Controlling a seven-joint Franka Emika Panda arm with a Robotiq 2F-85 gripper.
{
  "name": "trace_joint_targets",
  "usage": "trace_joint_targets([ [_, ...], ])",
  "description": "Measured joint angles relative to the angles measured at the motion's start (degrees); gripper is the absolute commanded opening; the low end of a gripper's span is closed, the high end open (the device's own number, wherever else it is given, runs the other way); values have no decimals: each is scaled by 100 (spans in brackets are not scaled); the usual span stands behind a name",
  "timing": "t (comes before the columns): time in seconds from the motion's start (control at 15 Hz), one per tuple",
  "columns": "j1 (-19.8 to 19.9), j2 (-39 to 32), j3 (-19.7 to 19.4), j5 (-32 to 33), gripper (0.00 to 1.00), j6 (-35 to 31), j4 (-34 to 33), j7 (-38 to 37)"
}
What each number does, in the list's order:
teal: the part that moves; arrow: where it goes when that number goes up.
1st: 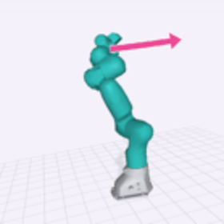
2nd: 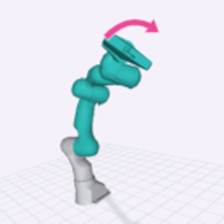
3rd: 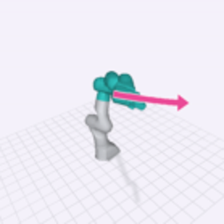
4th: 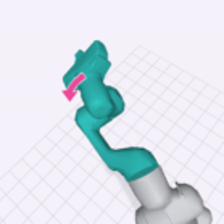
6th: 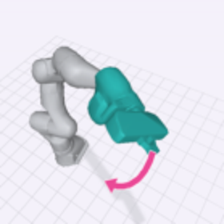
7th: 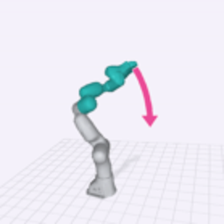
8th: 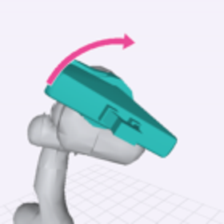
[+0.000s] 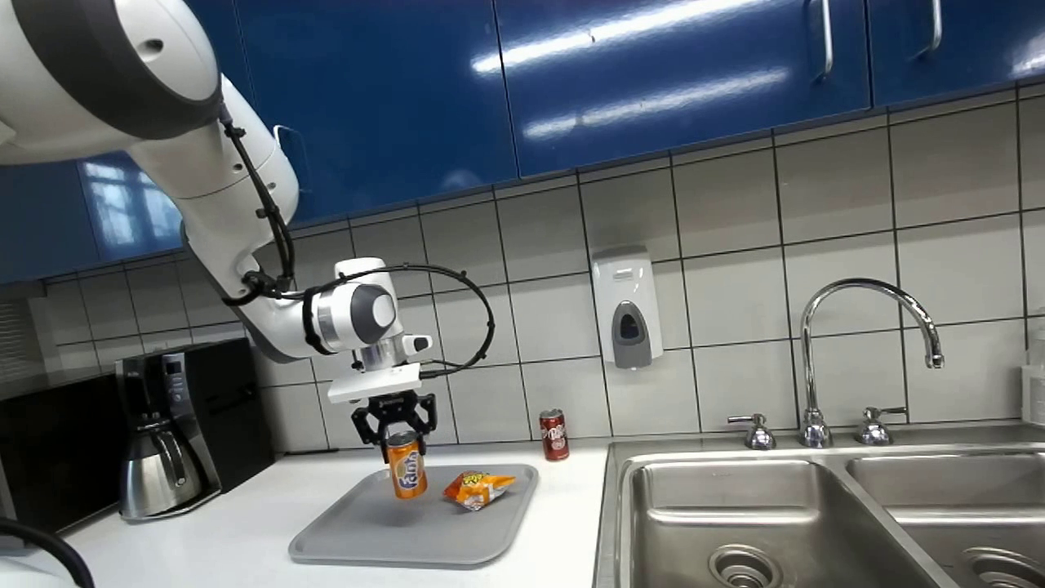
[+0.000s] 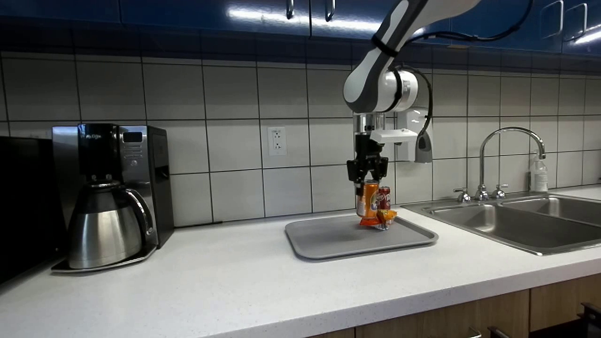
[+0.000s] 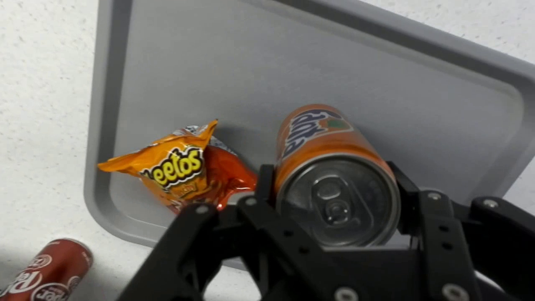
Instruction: Put the cans on the tray
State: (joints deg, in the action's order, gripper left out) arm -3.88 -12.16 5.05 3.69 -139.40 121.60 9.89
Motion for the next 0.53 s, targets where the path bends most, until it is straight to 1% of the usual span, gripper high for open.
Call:
trace_joint_targets([
  [0.27, -203, 97, 41, 79, 38, -15, 282, -115],
  [0.53, -250, 107, 38, 279, 38, -16, 476, -436],
])
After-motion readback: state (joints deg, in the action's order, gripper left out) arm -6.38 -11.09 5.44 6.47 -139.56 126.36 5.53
